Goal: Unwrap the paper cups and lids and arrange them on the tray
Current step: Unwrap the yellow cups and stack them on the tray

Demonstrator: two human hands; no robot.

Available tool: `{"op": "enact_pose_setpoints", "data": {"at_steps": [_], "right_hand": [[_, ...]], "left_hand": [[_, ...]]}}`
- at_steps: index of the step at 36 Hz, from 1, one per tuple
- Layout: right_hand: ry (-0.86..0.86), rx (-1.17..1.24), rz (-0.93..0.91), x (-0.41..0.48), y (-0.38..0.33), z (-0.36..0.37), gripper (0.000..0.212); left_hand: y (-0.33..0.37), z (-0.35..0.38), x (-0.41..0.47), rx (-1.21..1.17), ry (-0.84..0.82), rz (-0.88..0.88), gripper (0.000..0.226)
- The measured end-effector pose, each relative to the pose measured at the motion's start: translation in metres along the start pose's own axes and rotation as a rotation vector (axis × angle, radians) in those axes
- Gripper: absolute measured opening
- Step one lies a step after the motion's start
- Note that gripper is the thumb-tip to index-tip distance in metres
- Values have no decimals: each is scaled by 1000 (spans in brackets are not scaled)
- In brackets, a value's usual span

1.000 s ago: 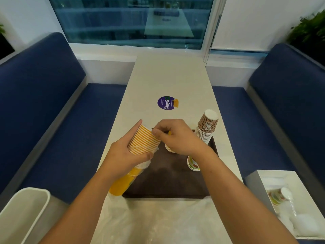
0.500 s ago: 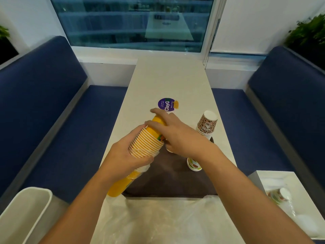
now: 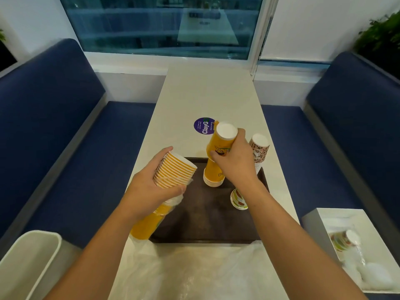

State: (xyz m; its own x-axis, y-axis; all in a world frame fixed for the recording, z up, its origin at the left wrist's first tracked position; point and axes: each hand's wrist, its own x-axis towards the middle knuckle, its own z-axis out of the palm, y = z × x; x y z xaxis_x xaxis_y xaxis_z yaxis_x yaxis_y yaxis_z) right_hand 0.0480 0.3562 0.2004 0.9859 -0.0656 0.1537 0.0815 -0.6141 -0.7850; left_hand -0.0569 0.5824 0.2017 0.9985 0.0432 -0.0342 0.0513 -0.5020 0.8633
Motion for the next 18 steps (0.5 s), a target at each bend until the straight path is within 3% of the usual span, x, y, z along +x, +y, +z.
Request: {"op": "enact_pose_setpoints", "data": {"at_steps": [8, 11, 14, 16, 18], "right_hand": [[-93, -104, 100, -2, 14, 19, 100], [38, -208, -9, -6, 9, 22, 88], [141, -195, -171, -14, -6, 15, 60], [-21, -49, -250, -23, -21, 5, 39], [-331, 70, -276, -31, -33, -5, 25]], "left_hand": [[-1, 7, 5, 7, -22, -14, 92], [-3, 7, 6, 15, -16, -21, 91], [-3, 6, 7, 22, -9, -30, 95], [-2, 5, 6, 19, -7, -29, 97], [-1, 5, 5, 26, -9, -22, 97]]}}
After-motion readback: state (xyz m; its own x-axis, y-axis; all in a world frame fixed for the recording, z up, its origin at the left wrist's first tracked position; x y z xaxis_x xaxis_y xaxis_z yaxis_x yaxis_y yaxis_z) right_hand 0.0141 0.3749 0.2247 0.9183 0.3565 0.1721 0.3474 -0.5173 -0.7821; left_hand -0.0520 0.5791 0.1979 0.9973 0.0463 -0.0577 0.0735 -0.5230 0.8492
